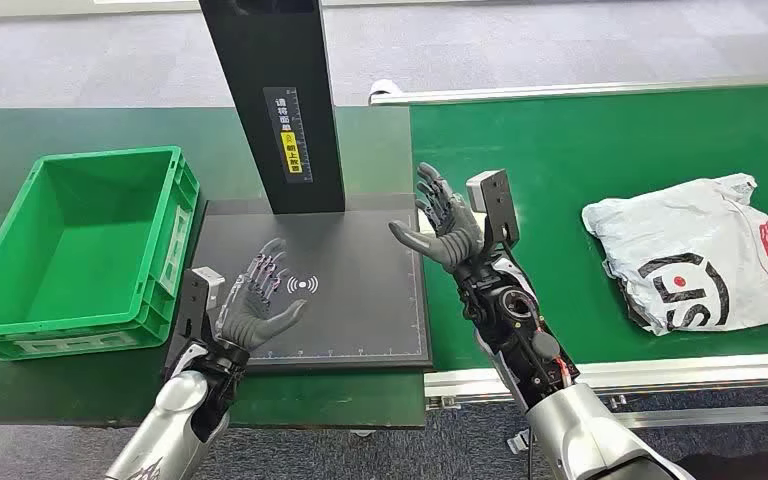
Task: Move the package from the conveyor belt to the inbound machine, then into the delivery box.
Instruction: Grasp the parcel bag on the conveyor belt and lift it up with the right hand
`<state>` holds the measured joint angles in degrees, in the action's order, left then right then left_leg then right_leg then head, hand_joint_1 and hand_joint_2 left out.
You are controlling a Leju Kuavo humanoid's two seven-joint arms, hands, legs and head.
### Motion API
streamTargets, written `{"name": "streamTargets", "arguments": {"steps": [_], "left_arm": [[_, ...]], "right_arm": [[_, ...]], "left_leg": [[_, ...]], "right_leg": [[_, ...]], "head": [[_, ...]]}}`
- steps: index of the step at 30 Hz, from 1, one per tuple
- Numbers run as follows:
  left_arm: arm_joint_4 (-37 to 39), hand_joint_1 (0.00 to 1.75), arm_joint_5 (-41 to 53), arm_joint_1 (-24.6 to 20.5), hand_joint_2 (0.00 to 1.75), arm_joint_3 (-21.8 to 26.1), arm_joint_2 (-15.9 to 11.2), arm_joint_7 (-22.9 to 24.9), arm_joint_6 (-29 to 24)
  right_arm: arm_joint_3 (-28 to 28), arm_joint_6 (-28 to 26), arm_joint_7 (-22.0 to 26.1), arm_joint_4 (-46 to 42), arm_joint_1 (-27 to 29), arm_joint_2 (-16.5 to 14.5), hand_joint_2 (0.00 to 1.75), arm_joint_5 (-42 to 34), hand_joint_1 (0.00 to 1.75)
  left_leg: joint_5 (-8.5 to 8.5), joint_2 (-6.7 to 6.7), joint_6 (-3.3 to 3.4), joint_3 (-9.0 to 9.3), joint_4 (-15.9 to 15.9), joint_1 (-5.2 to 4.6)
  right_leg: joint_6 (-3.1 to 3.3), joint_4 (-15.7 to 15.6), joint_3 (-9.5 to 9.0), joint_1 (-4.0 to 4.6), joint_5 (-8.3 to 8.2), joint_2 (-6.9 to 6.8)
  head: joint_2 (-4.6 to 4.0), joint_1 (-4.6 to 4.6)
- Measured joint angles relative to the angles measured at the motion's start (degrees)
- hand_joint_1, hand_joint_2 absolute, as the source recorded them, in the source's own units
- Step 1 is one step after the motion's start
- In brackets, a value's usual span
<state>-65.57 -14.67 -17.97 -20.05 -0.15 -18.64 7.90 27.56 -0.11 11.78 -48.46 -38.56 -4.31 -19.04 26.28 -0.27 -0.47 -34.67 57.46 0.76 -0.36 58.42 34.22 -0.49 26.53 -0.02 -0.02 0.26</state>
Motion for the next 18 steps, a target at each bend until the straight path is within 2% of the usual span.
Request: {"name": "streamTargets", "arguments": {"steps": [18], "left_arm": [[0.0, 0.00, 0.0, 0.0, 1.75, 0.1, 0.1, 0.0, 0.2]], "right_arm": [[0.0, 0.0, 0.0, -0.2, 0.2, 0.1, 1.75, 0.0, 0.00]], "left_leg": [[0.00, 0.00, 0.00, 0.00, 0.0, 0.00]], "right_leg": [[0.00, 0.0, 0.00, 0.00, 0.00, 0.00]], "head": [[0.01, 0.01]]}}
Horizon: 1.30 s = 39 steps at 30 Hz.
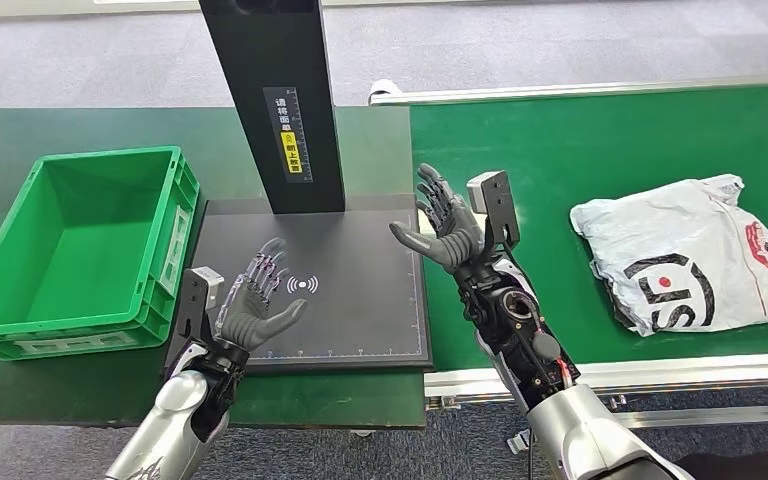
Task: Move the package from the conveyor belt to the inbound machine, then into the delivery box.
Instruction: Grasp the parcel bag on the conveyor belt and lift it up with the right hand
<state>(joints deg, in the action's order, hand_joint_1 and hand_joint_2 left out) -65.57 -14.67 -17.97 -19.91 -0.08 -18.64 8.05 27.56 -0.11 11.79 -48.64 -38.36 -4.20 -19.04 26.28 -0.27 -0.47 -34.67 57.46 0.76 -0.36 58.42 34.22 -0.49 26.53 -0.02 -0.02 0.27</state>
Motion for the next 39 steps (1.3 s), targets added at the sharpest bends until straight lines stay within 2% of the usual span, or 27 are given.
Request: {"name": "streamTargets", "arguments": {"steps": [5, 11, 16, 19, 22, 26, 33, 39], "left_arm": [[0.0, 0.00, 0.0, 0.0, 1.75, 0.0, 0.1, 0.0, 0.3], [0.0, 0.00, 0.2, -0.1, 1.75, 0.0, 0.5, 0.4, 0.6], [0.0, 0.00, 0.3, -0.1, 1.75, 0.0, 0.2, 0.5, 1.7], [0.0, 0.00, 0.5, -0.3, 1.75, 0.0, 0.0, 0.6, 2.6], [-0.1, 0.00, 0.8, -0.6, 1.75, 0.1, -0.6, 0.8, 2.9], [-0.6, 0.00, 0.5, 0.0, 1.75, 0.4, -1.6, 0.5, 3.0], [-3.6, 0.00, -1.2, 2.4, 1.75, 1.7, -3.2, 0.5, 4.6], [-5.3, 0.00, -0.9, 3.0, 1.75, 2.3, -4.0, 1.3, 3.8]], "right_arm": [[0.0, 0.0, -0.3, -0.2, 0.1, 0.1, 1.75, 0.4, 0.00], [0.3, 1.2, -3.3, -0.1, 0.1, 0.3, 1.75, 1.0, 0.00], [3.5, -3.6, -4.4, 1.0, -0.8, 1.6, 1.75, 15.6, 0.00], [5.6, -1.0, -7.2, 3.3, -3.2, 3.0, 1.75, 22.9, 0.00], [7.4, 4.0, -9.2, 6.6, -7.0, 5.3, 1.75, 26.7, 0.00], [8.4, 8.9, -9.7, 9.5, -11.4, 9.0, 1.75, 27.6, 0.00], [9.5, 15.9, -14.5, 12.0, -19.4, 16.4, 1.75, 26.3, 0.00], [12.3, 19.9, -16.5, 13.7, -25.5, 22.6, 1.75, 30.0, 0.00]], "left_leg": [[0.00, 0.00, 0.00, 0.00, 0.0, 0.00], [0.00, 0.00, 0.00, 0.00, 0.0, 0.00], [0.00, -0.01, 0.00, -0.01, 0.0, 0.00], [-0.01, 0.01, 0.00, 0.00, 0.0, 0.00], [-0.01, 0.06, 0.01, 0.00, 0.0, -0.01], [-0.01, 0.07, 0.01, 0.00, 0.0, -0.03], [-0.01, 0.13, 0.02, -0.03, 0.0, -0.03], [-0.01, 0.16, 0.02, -0.03, 0.0, -0.03]], "right_leg": [[0.00, 0.0, 0.00, 0.00, 0.00, 0.00], [0.00, 0.0, 0.00, 0.00, 0.00, 0.00], [0.00, 0.0, 0.00, 0.00, 0.00, 0.00], [0.00, 0.0, -0.01, 0.00, 0.00, -0.01], [-0.01, 0.0, -0.05, -0.01, -0.01, -0.03], [-0.02, 0.0, -0.05, -0.03, -0.02, -0.03], [-0.02, 0.0, -0.02, -0.04, -0.02, -0.04], [-0.02, 0.0, -0.05, -0.04, -0.03, -0.06]], "head": [[0.00, 0.00], [0.00, 0.00], [-0.01, 0.00], [0.00, 0.00], [0.00, 0.01], [-0.01, 0.01], [-0.01, 0.00], [0.00, 0.00]]}}
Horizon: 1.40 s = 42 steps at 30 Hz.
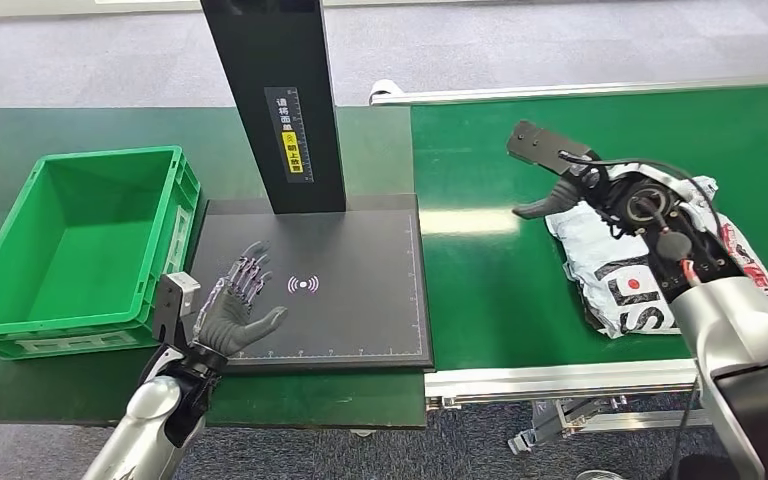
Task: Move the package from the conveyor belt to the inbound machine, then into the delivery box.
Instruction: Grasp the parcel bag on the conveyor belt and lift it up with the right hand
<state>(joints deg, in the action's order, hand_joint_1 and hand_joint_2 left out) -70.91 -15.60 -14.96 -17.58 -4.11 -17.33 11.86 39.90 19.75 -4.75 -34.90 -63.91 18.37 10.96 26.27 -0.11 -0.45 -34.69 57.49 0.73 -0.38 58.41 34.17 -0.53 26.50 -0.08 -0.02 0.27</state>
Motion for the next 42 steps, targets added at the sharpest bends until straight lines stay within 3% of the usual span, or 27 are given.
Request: {"name": "streamTargets", "arguments": {"steps": [9, 22, 37, 42], "left_arm": [[-1.0, 0.00, -0.3, 1.0, 1.75, 1.1, -0.9, -1.0, -0.2], [-1.0, 0.00, 0.3, 0.7, 1.75, 1.5, -0.9, -0.9, 0.1], [-0.1, 0.00, 3.0, 0.3, 1.75, 3.5, -0.2, -2.0, 1.9], [0.3, 0.00, 3.0, 0.1, 1.75, 3.7, -0.2, -2.4, 2.6]], "right_arm": [[7.2, 4.6, 1.2, 3.0, -4.4, 7.5, 1.75, 6.5, 0.00], [13.8, 5.1, 2.6, 4.7, -5.4, 11.2, 1.75, 10.9, 0.00], [19.6, 8.1, 7.5, 7.6, -5.4, 9.0, 1.75, 14.2, 0.00], [20.5, 13.1, 10.9, 8.6, -5.1, 8.3, 1.75, 13.3, 0.00]], "left_leg": [[0.01, 0.03, 0.00, -0.01, 0.0, 0.00], [0.01, 0.00, 0.00, 0.01, 0.0, 0.00], [0.01, 0.01, 0.00, 0.01, 0.0, 0.01], [0.01, 0.01, 0.00, 0.01, 0.0, 0.01]], "right_leg": [[0.00, 0.0, 0.00, 0.00, 0.00, -0.09], [0.00, 0.0, 0.00, 0.00, 0.00, -0.08], [0.00, 0.0, 0.00, 0.01, 0.00, -0.07], [0.00, 0.0, 0.00, 0.01, 0.00, -0.07]], "head": [[0.01, -0.01], [0.01, 0.00], [0.01, -0.01], [0.01, -0.01]]}}
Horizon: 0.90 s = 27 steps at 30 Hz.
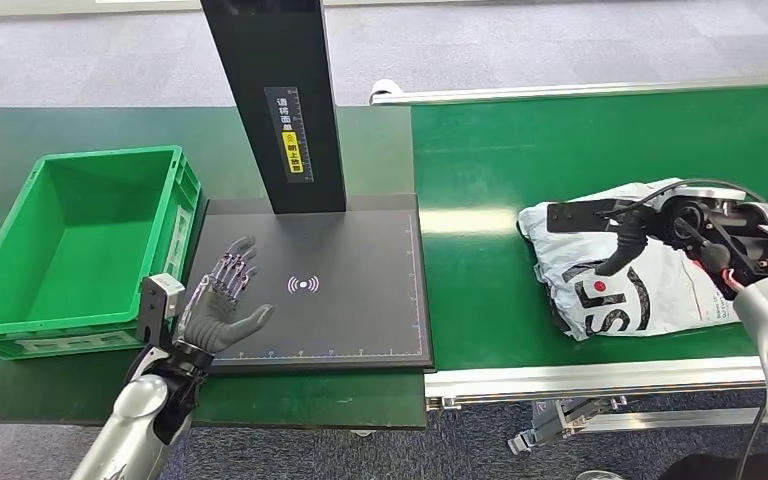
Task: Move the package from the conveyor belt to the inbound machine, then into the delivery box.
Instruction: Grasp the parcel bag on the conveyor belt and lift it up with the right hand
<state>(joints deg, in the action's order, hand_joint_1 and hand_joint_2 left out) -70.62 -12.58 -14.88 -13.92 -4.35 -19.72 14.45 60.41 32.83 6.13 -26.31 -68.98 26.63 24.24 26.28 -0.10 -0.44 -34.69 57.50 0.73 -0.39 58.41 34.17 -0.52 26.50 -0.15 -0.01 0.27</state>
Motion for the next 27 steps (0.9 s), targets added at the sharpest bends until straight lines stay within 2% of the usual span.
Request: {"name": "streamTargets", "arguments": {"steps": [7, 20, 27], "left_arm": [[0.9, 0.00, 1.0, -0.4, 1.75, 0.0, 0.8, -0.4, 0.2], [2.4, 0.00, 1.2, -1.3, 1.75, 0.0, 1.6, -0.5, -0.3], [2.6, 0.00, 2.4, -1.3, 1.75, 0.0, 2.1, -0.5, -1.4]], "right_arm": [[2.0, -0.1, -4.0, 2.3, 1.3, -2.1, 1.75, 1.9, 0.00], [4.9, -0.9, -3.3, 3.9, 2.9, -4.2, 1.75, 4.7, 0.00], [8.9, -6.8, -3.9, 3.9, 4.4, -4.9, 1.75, 11.8, 0.00]], "left_leg": [[0.00, -0.01, 0.00, 0.02, 0.0, 0.00], [0.00, -0.02, 0.00, 0.02, 0.0, 0.00], [0.00, -0.01, 0.00, 0.02, 0.0, 0.00]], "right_leg": [[0.00, 0.0, 0.00, 0.00, 0.00, 0.00], [0.00, 0.0, 0.00, 0.00, 0.00, 0.01], [0.00, 0.0, 0.00, 0.00, 0.00, 0.00]], "head": [[-0.01, 0.01], [0.01, -0.01], [-0.01, -0.01]]}}
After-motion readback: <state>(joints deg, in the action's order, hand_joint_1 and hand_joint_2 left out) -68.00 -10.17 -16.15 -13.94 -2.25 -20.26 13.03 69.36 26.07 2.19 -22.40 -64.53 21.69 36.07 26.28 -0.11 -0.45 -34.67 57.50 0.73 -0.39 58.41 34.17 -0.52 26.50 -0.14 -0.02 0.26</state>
